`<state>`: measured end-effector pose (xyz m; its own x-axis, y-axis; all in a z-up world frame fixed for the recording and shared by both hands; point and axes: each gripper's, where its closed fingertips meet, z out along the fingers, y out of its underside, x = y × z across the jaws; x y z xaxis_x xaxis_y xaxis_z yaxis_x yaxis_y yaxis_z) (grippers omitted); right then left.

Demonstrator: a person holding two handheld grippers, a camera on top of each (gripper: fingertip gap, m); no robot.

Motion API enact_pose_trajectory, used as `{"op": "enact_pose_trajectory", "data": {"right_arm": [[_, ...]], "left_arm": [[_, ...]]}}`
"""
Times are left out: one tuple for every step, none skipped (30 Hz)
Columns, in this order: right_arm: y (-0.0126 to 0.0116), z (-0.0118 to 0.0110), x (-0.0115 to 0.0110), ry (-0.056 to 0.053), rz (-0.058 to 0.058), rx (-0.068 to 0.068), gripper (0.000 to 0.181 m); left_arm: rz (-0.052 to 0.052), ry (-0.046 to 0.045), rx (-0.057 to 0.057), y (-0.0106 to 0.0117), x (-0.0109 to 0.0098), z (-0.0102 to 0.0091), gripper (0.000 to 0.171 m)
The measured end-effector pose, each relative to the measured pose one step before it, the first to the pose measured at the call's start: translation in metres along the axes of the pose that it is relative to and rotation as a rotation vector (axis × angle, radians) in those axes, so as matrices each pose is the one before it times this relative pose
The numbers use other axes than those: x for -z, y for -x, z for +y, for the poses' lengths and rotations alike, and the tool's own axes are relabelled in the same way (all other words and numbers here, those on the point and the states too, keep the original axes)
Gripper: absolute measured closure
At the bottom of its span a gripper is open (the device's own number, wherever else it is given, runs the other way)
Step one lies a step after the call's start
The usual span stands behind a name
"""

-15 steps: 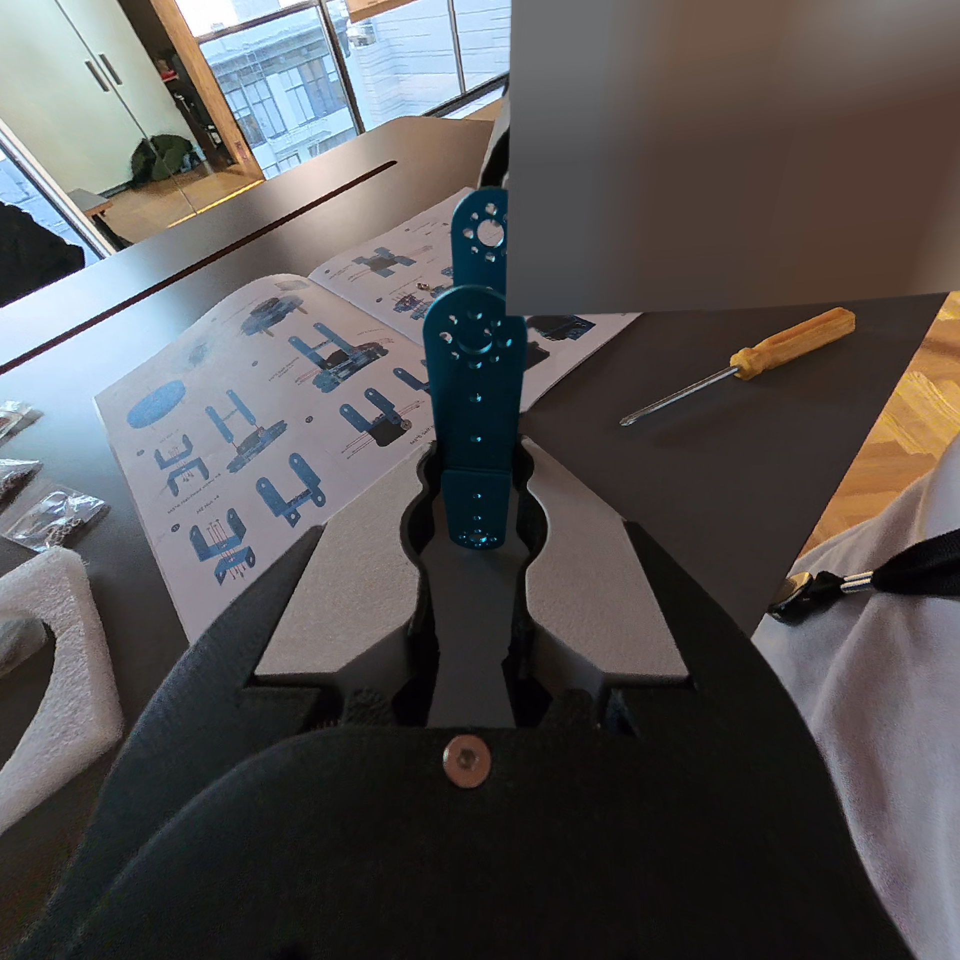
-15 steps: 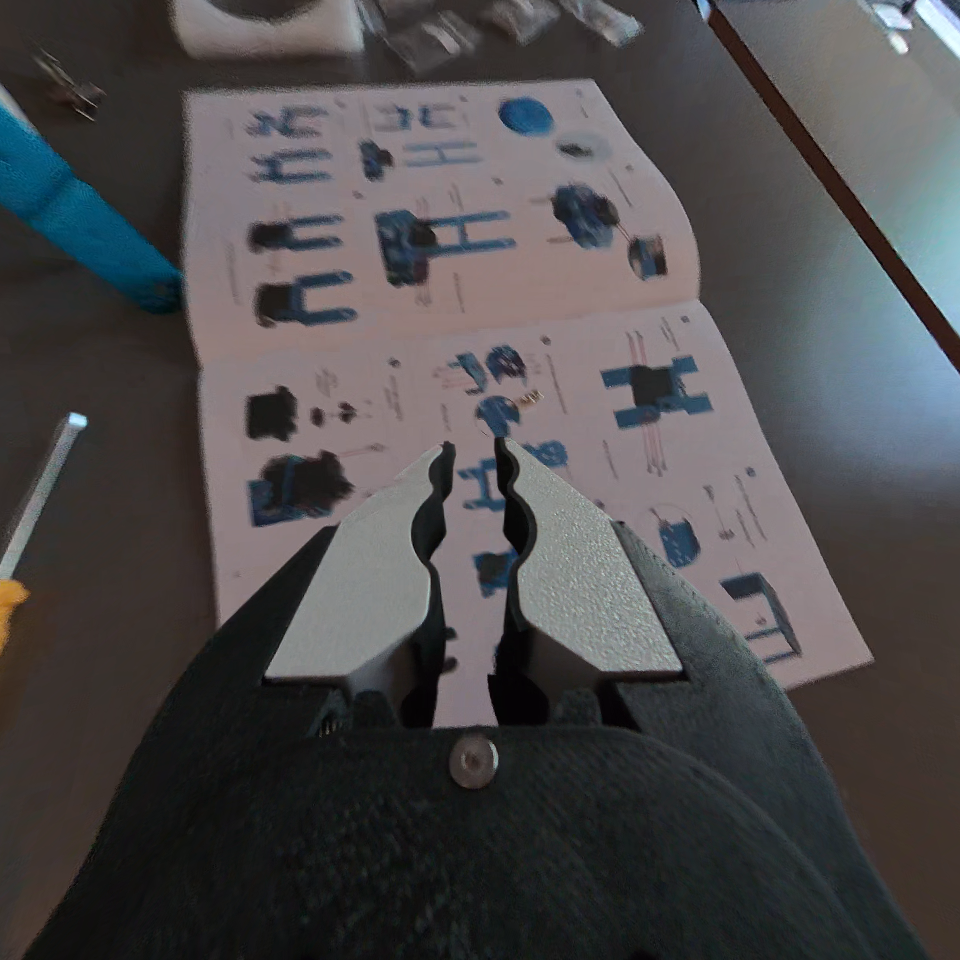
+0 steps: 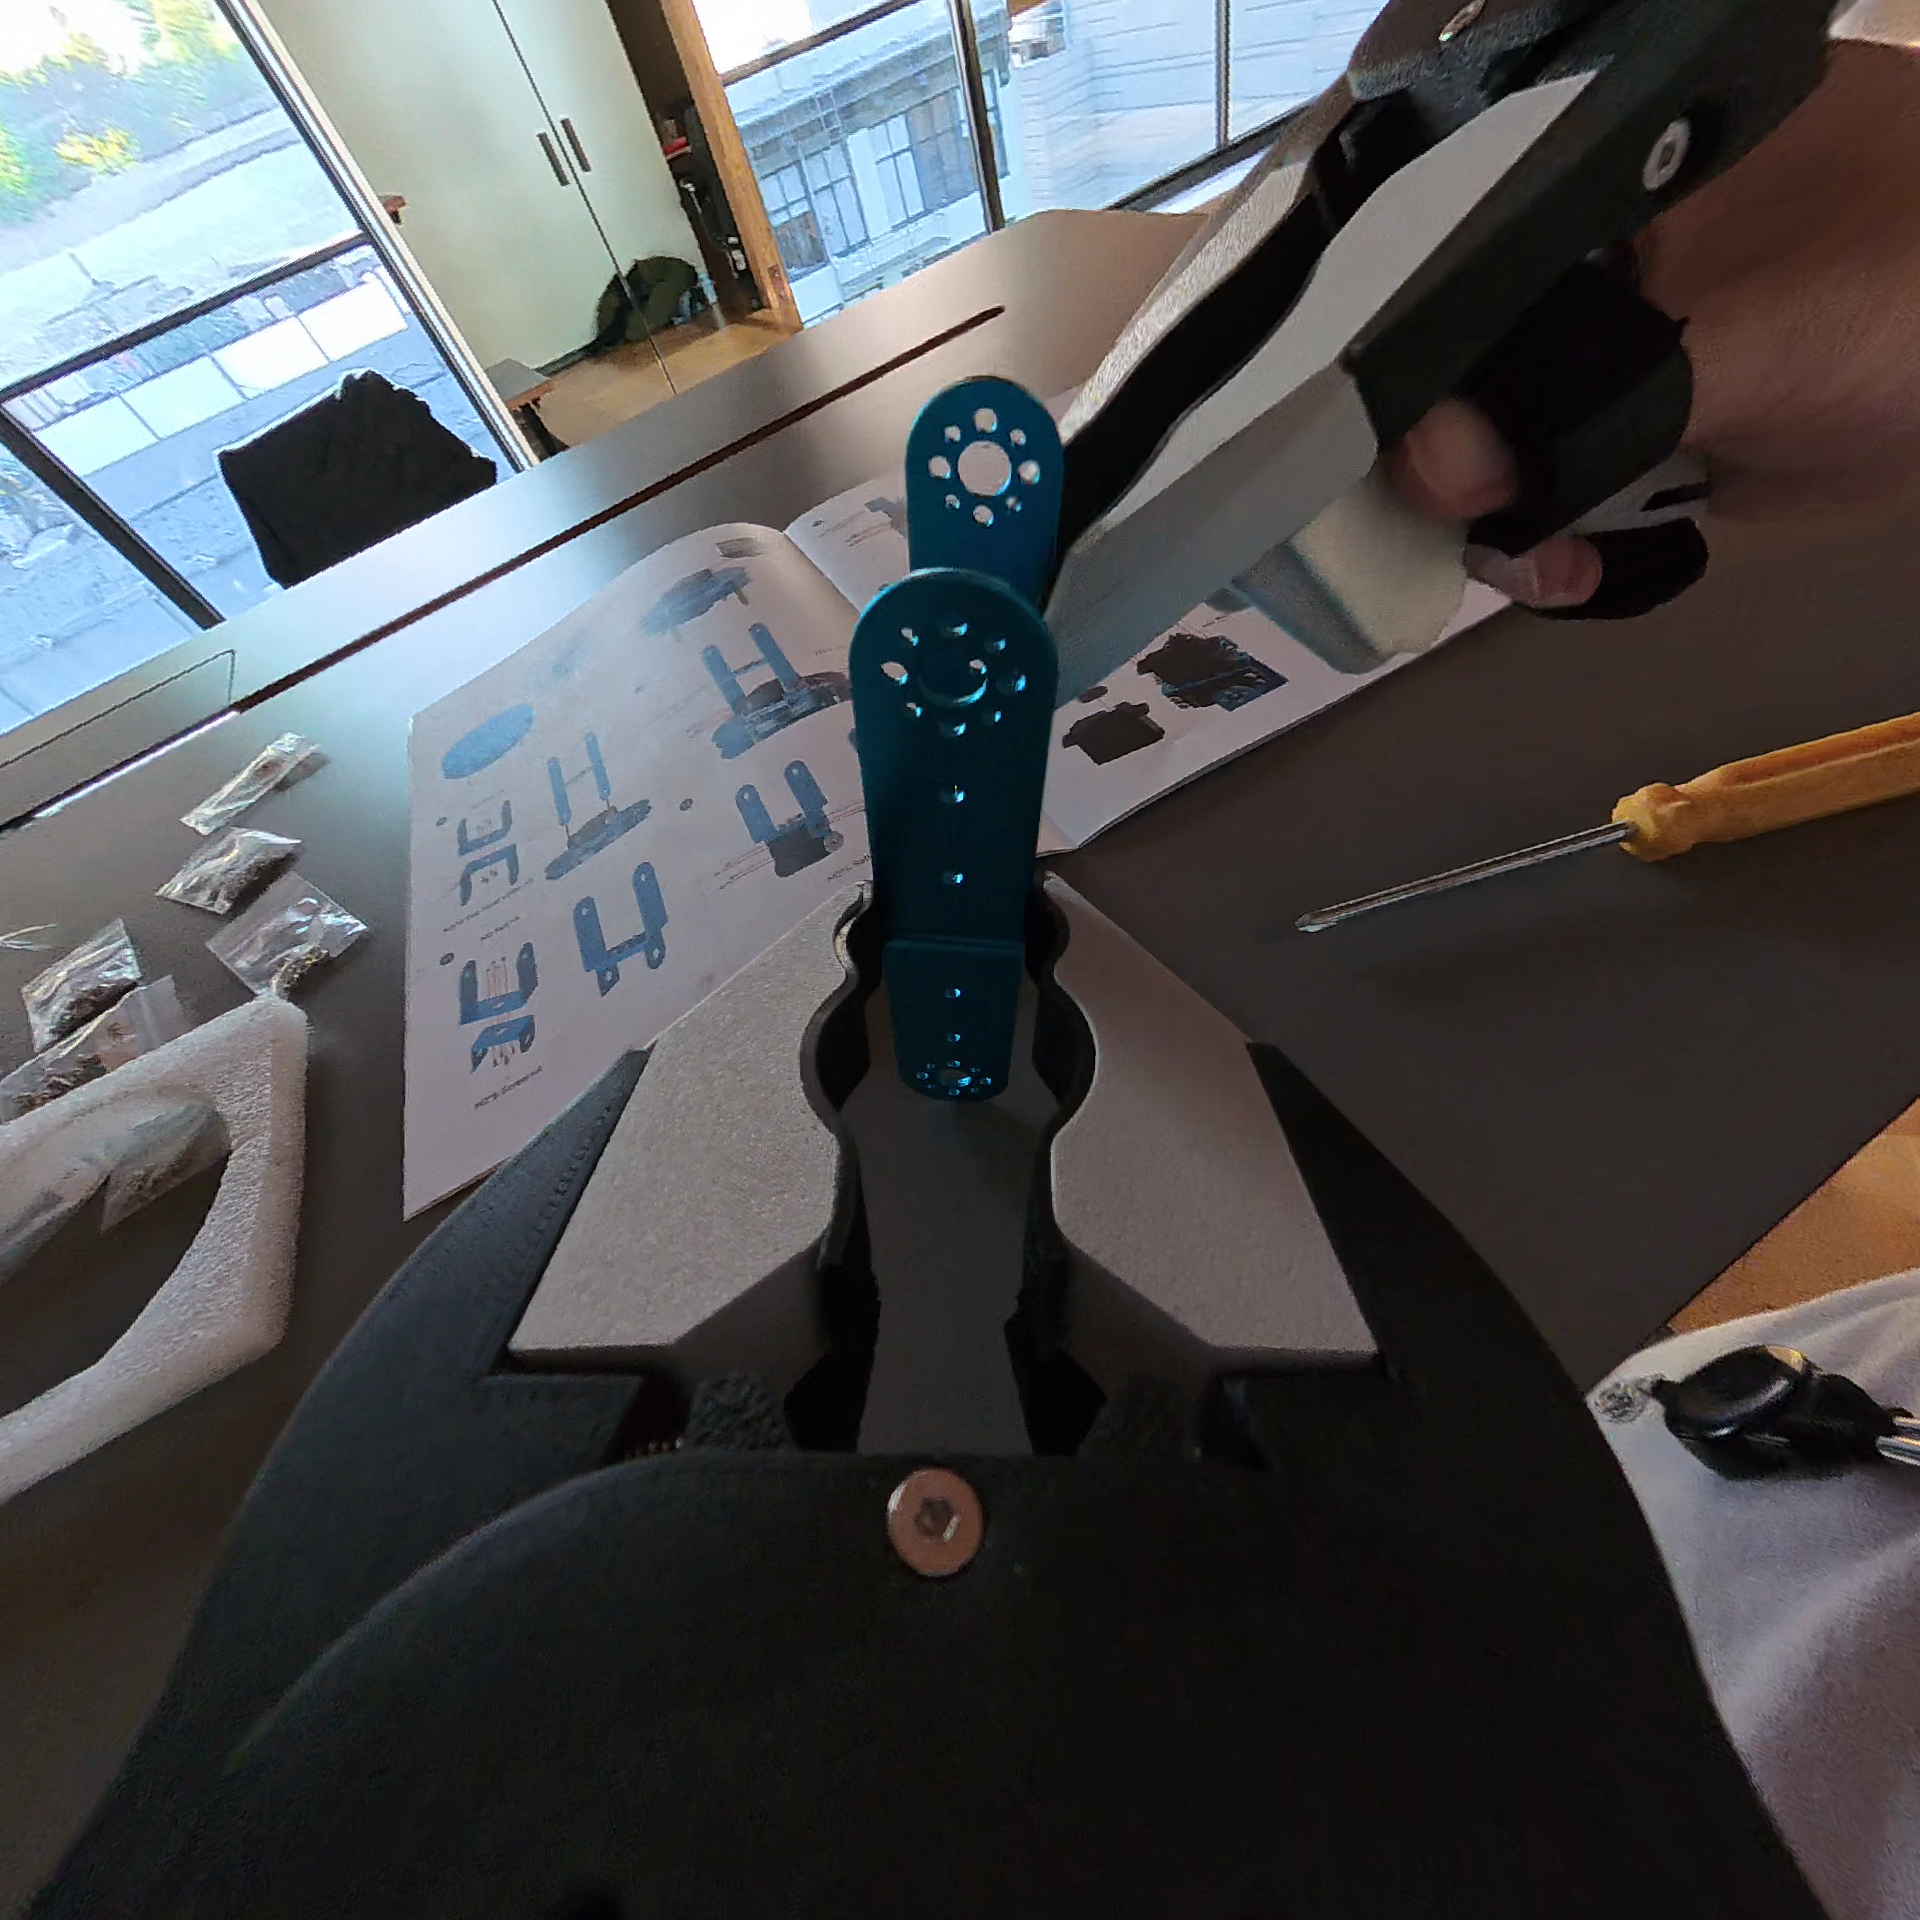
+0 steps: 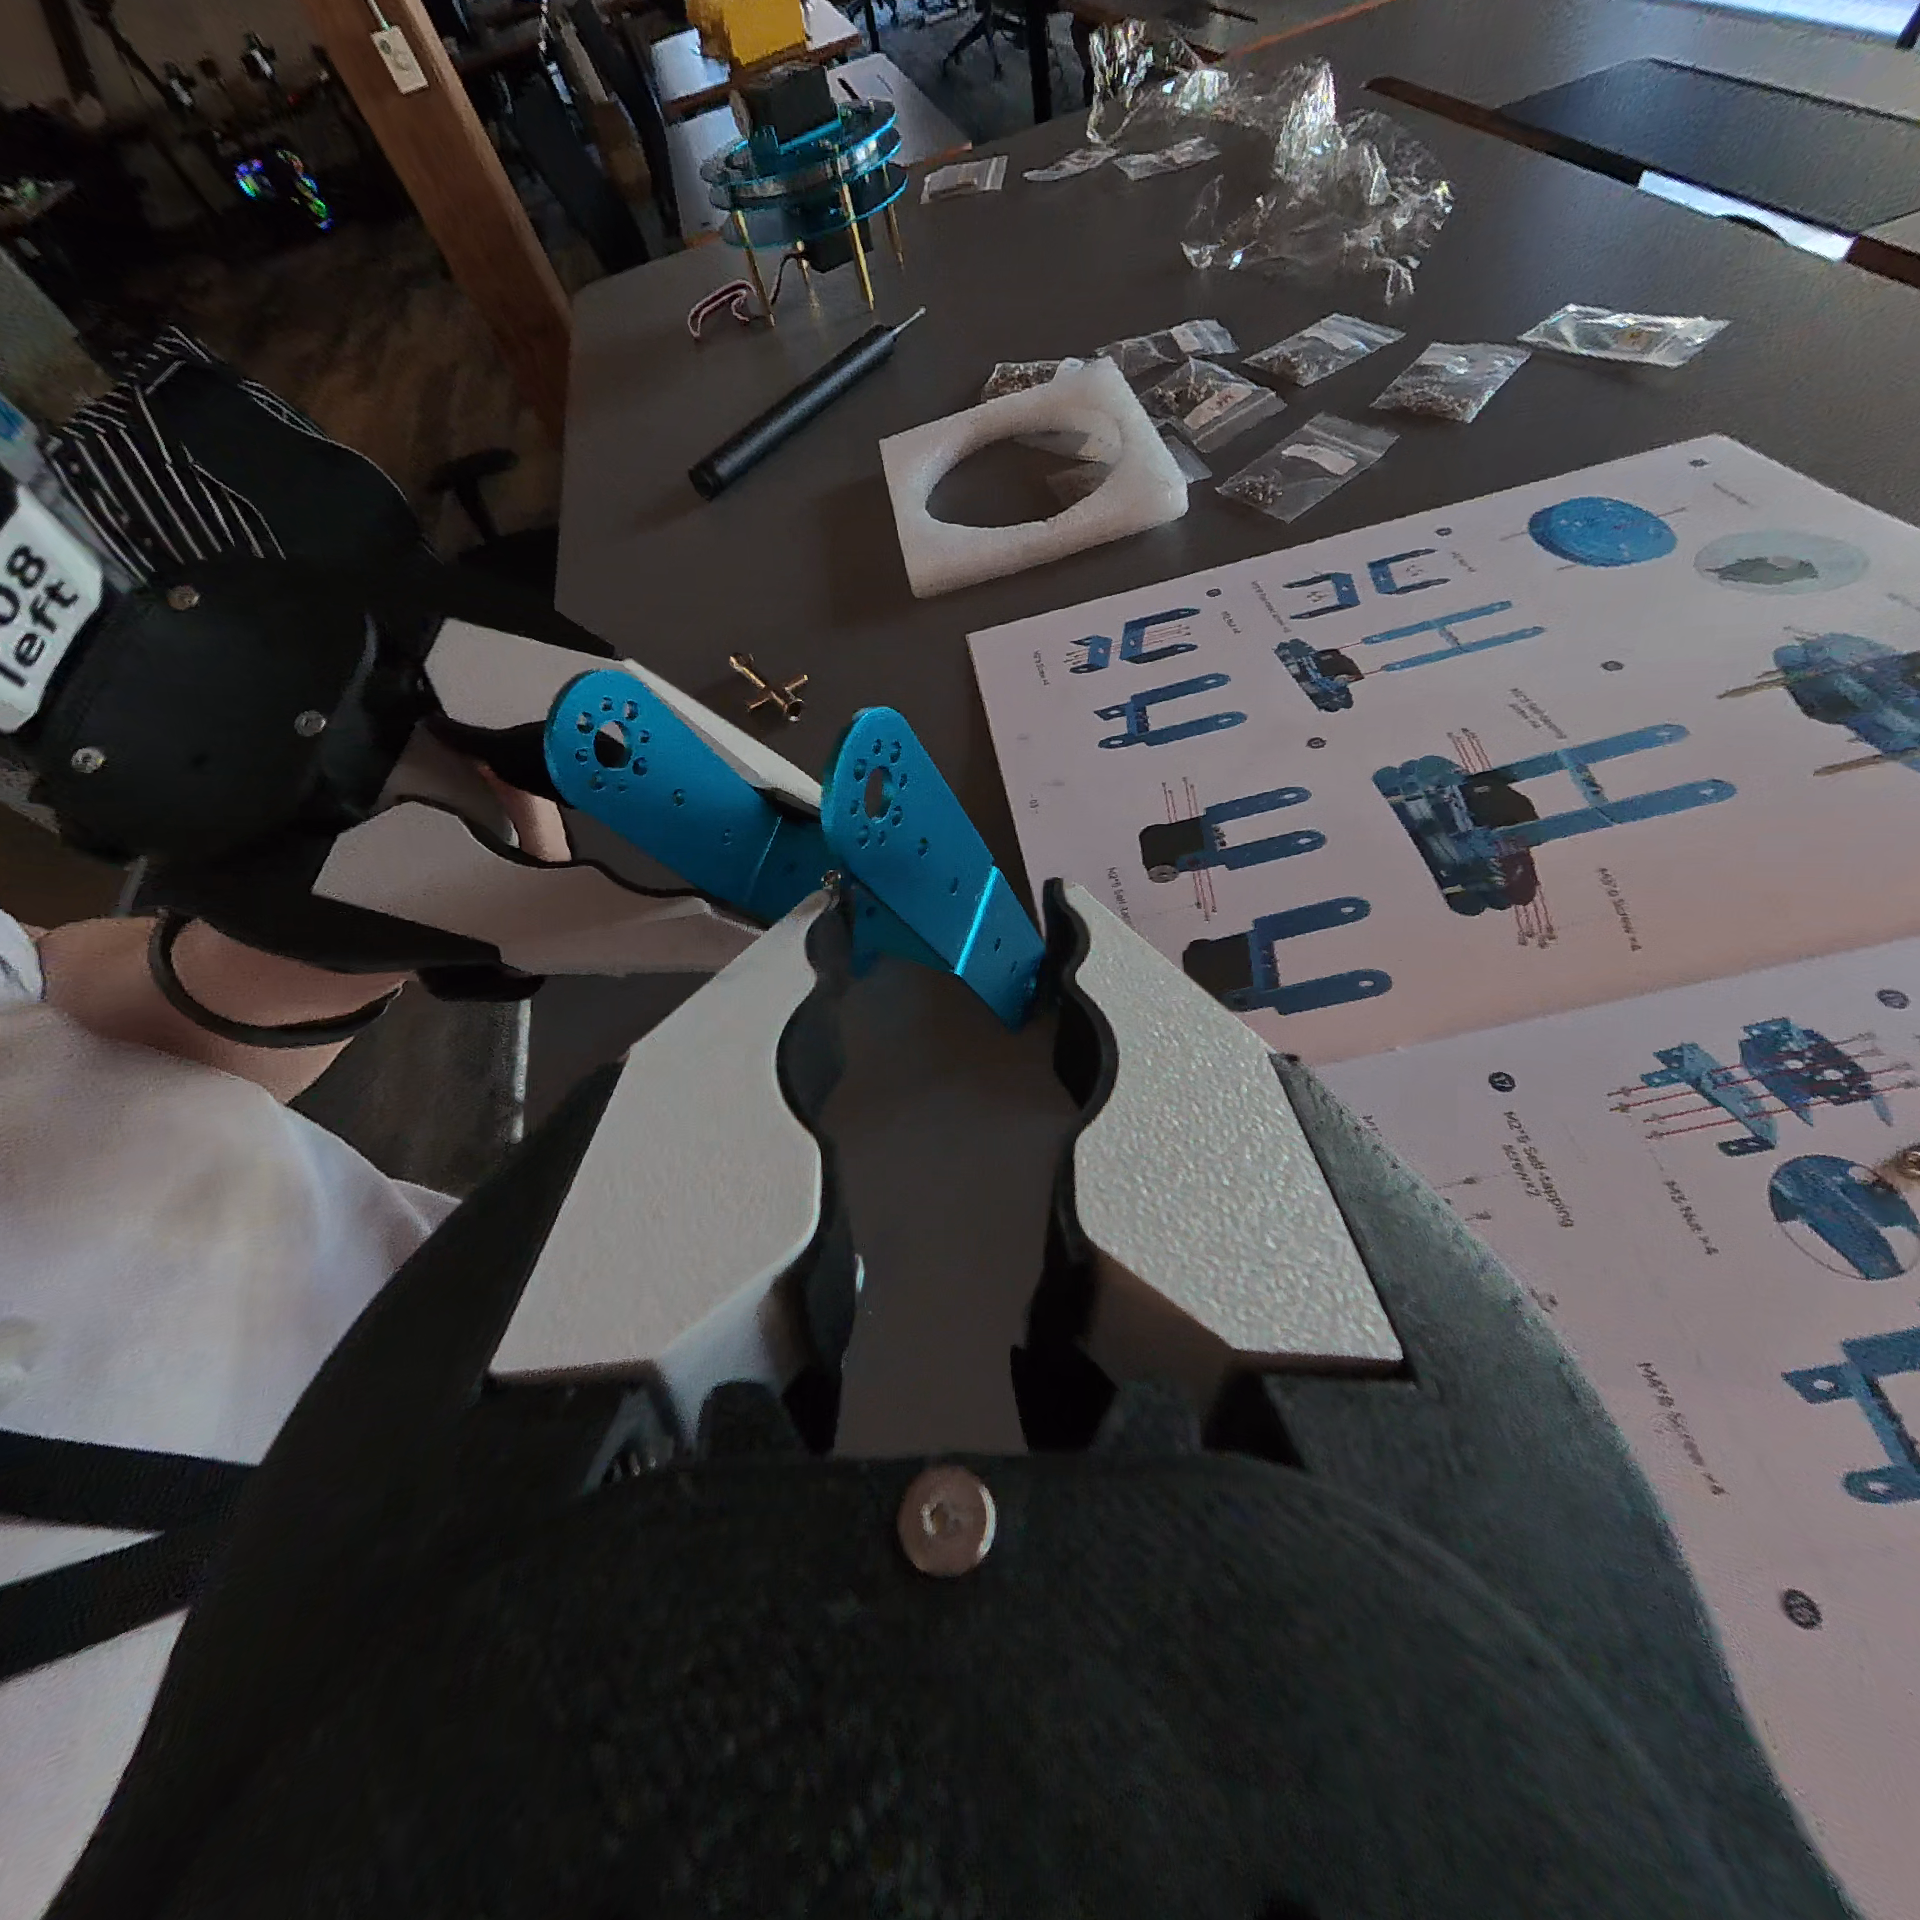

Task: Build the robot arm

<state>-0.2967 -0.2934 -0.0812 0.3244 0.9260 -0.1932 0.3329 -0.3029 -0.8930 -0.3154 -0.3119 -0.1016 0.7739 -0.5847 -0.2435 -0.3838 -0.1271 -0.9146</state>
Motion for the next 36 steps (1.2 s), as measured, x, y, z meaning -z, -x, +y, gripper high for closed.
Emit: {"op": "enact_pose_trajectory", "data": {"right_arm": [[0.00013,0.00217,-0.00286,-0.0023,-0.0055,-0.0241,0.148],[-0.00082,0.00119,-0.00228,-0.0041,-0.0048,-0.0308,0.149],[0.00043,0.00145,-0.00219,-0.0013,-0.0164,-0.0241,0.155],[0.00229,0.00088,-0.00089,-0.0036,-0.0273,-0.0095,0.165],[-0.00083,0.00009,0.00044,-0.0095,-0.002,0.0027,0.167],[-0.00079,0.00037,0.00054,-0.0065,0.0056,0.0084,0.17],[-0.00084,0.00043,0.00135,-0.0062,0.0163,0.0105,0.173],[-0.00142,0.00089,0.00015,0.0021,0.022,0.0184,0.177],[-0.00166,0.00109,-0.00023,0.0026,0.0186,0.0263,0.18],[-0.00071,0.00087,0.00038,0.0012,0.005,0.0157,0.18],[-0.00017,-0.00093,0.00061,-0.008,-0.0035,-0.0038,0.18],[-0.00012,-0.00131,0.00082,-0.0123,-0.0047,0.0074,0.181],[-0.00241,-0.00205,0.00141,-0.0195,0.0054,-0.0041,0.18],[-0.00283,-0.00229,0.00197,-0.0215,-0.0007,-0.0174,0.18],[0.00122,-0.00357,0.00242,-0.0302,-0.0319,-0.0011,0.18],[0.00149,-0.00296,0.0032,-0.0228,-0.0341,0.0055,0.18],[-0.00327,-0.002,0.00398,-0.0092,0.0,-0.0145,0.18],[-0.00098,-0.00341,0.00474,-0.0182,-0.0139,0.0103,0.18],[0.00272,-0.00474,0.00541,-0.0297,-0.0351,0.0329,0.18],[0.00123,-0.00409,0.00578,-0.0211,-0.0245,0.0235,0.181],[0.00038,-0.00275,0.00558,-0.0072,-0.0221,0.0131,0.181],[0.00186,-0.00152,0.0056,0.0005,-0.034,0.0135,0.18],[-0.00088,-0.00105,0.0059,0.0012,-0.0166,-0.0017,0.18],[-0.00281,-0.00053,0.00606,0.0021,-0.0041,-0.0076,0.18],[-0.00138,-0.00018,0.00597,0.0067,-0.0089,-0.0032,0.18],[-0.00146,-0.00096,0.00576,0.0032,0.0006,0.0009,0.18],[-0.00001,-0.00071,0.00528,0.0062,-0.0054,0.0025,0.18],[0.0012,-0.00032,0.00507,0.0121,-0.0089,0.0033,0.18],[0.00015,-0.0018,0.00497,0.003,0.0031,0.0067,0.18],[-0.00156,-0.00222,0.00481,0.0027,0.016,0.0021,0.18],[-0.00108,-0.00216,0.00474,0.0038,0.0122,0.005,0.18],[-0.00027,-0.0014,0.00498,0.008,0.0058,0.0107,0.18],[-0.00179,-0.00113,0.00562,0.0081,0.0128,0.009,0.18],[-0.00281,-0.00082,0.00611,0.007,0.0164,0.006,0.18],[-0.00251,-0.00054,0.00636,0.0056,0.0107,0.0054,0.18],[-0.00319,-0.00059,0.00677,0.0034,0.0132,0.0074,0.18]], "left_arm": [[-0.0186,-0.00006,-0.0052,-0.00077,-0.00006,-0.00017,0.145],[-0.016,-0.00156,-0.005,-0.00114,0.00002,-0.00035,0.146],[-0.0141,-0.00074,-0.0062,-0.00123,-0.00006,-0.00018,0.146],[-0.0161,-0.00103,-0.0073,-0.00069,0.00025,-0.00043,0.146],[-0.0158,-0.00667,-0.0103,-0.00049,0.00048,-0.00095,0.145],[-0.0132,-0.01462,-0.0133,-0.00053,0.001,-0.00219,0.146],[-0.0062,-0.02105,-0.0149,-0.00182,0.0014,-0.00341,0.146],[0.0069,-0.01993,-0.0139,-0.00376,0.00146,-0.00348,0.146],[0.0212,-0.01276,-0.0065,-0.00578,0.0006,-0.00229,0.145],[0.0136,0.00219,0.0036,-0.00372,-0.00011,0.00041,0.145],[0.0094,0.00726,-0.0004,-0.00159,-0.00005,0.00152,0.145],[0.0129,-0.0018,-0.003,-0.00106,0.00082,0.00031,0.145],[0.0155,-0.00881,-0.002,-0.00065,0.00154,-0.00057,0.142],[0.0195,-0.00756,0.0044,-0.00037,0.00198,-0.00029,0.138],[0.0364,-0.00609,0.016,-0.00166,0.00264,-0.00003,0.133],[0.0445,-0.00472,0.0293,-0.0015,0.00366,0.0003,0.131],[0.0462,-0.00957,0.0367,-0.00016,0.00502,0.00015,0.131],[0.0567,-0.01397,0.0387,-0.00041,0.00598,-0.00043,0.131],[0.0659,-0.01401,0.039,-0.00048,0.00673,-0.00097,0.132],[0.0658,-0.00924,0.0344,0.00029,0.00716,-0.00088,0.136],[0.064,-0.00356,0.027,0.00117,0.00697,-0.00071,0.136],[0.0635,0.00124,0.0201,0.00171,0.00653,-0.00052,0.138],[0.0648,0.00661,0.0102,0.00178,0.00578,-0.00003,0.143],[0.0552,0.01543,0.0037,0.0033,0.00483,0.00118,0.147],[0.0374,0.02424,0.0023,0.00597,0.00411,0.00219,0.147],[0.033,0.02485,-0.008,0.00628,0.00321,0.0022,0.149],[0.0283,0.02118,-0.0202,0.00647,0.00237,0.00164,0.153],[0.0092,0.01718,-0.0235,0.00917,0.00118,0.00087,0.156],[-0.0087,0.01638,-0.0203,0.01201,-0.00018,0.00007,0.156],[-0.0027,0.01911,-0.0146,0.01038,-0.0014,-0.00042,0.156],[0.0162,0.01793,-0.0066,0.0068,-0.00234,-0.00182,0.156],[0.0289,0.01432,0.0024,0.00419,-0.00333,-0.00352,0.156],[0.0301,0.00853,0.0029,0.00325,-0.00372,-0.00551,0.156],[0.0262,-0.00022,-0.0075,0.0031,-0.00444,-0.00763,0.158],[0.0203,-0.00291,-0.0169,0.00381,-0.00546,-0.00857,0.158],[0.0104,0.00365,-0.0171,0.00574,-0.00697,-0.00804,0.156]]}}
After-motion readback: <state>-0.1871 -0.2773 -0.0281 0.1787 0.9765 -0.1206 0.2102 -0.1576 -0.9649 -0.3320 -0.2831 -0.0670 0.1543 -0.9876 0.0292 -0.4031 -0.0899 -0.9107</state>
